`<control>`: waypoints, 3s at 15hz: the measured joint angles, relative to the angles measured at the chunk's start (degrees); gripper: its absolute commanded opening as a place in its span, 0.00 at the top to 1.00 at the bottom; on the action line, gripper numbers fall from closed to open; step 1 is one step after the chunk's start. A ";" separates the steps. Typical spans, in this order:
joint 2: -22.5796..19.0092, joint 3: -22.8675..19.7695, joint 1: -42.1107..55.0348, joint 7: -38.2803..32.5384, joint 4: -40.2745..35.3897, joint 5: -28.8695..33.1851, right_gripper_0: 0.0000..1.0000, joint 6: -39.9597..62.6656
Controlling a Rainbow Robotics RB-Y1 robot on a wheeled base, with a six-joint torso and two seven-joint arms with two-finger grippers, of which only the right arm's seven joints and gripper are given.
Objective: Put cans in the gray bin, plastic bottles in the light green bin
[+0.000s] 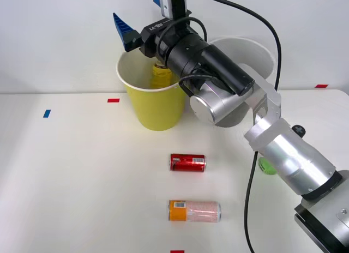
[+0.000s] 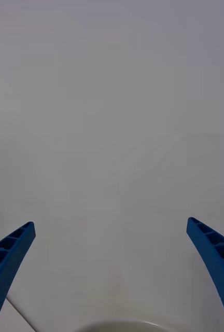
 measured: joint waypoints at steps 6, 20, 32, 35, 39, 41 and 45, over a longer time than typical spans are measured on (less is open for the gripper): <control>-3.32 -2.42 18.09 -0.43 -22.04 -0.43 0.00 -0.02; -19.88 -12.11 71.77 -3.09 -53.78 -2.46 0.00 -16.12; -10.24 -21.18 84.55 -1.27 -35.05 -0.85 0.00 -27.53; -6.55 -20.97 84.43 -0.74 -30.28 0.95 0.00 -29.01; -6.36 -20.38 83.76 -0.26 -22.64 3.00 0.00 -33.51; -6.85 -20.30 81.23 -0.14 -15.49 4.01 0.00 -37.68; -7.46 -20.23 76.90 -0.15 -8.62 5.56 0.00 -41.74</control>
